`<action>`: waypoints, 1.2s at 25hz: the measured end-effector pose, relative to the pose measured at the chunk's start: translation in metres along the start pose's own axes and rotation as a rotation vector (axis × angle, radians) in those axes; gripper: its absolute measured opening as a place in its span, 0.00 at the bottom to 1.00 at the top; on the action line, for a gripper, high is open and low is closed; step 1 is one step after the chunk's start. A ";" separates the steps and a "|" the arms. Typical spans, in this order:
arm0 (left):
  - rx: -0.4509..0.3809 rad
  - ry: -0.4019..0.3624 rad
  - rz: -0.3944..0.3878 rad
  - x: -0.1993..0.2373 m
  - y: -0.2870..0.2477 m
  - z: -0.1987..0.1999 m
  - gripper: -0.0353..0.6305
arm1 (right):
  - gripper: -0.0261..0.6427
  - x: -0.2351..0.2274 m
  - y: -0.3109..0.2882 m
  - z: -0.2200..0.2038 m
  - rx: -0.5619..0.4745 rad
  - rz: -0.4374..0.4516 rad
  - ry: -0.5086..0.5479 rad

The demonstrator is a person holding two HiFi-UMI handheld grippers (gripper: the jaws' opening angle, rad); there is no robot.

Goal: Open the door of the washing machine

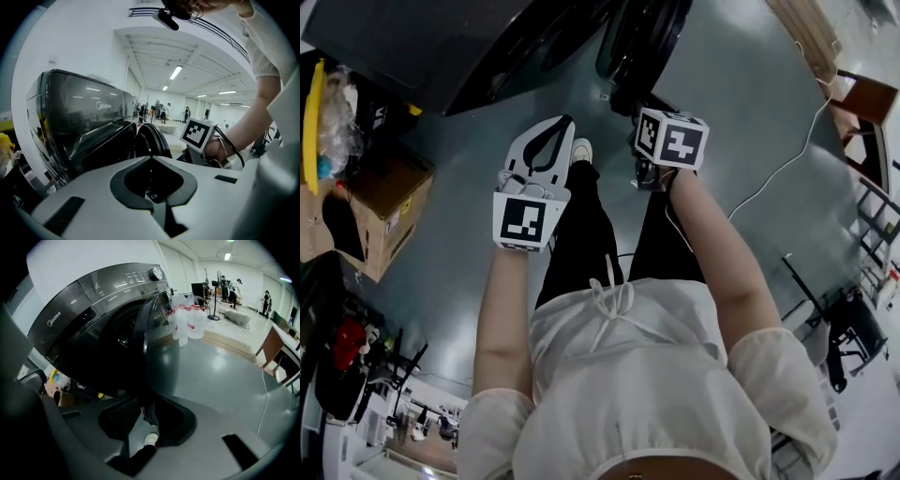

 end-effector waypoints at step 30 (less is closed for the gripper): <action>-0.020 0.015 0.083 -0.205 -0.180 0.024 0.09 | 0.18 -0.268 0.053 0.063 0.025 0.131 0.263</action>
Point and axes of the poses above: the fingertips, and each gripper's own axes: y backward along the fingers, x to its left, z out of its top, the point moved 3 cm from there along y, backward along the fingers, and after that the axes turned 11 degrees about -x, right-handed, at the moved point
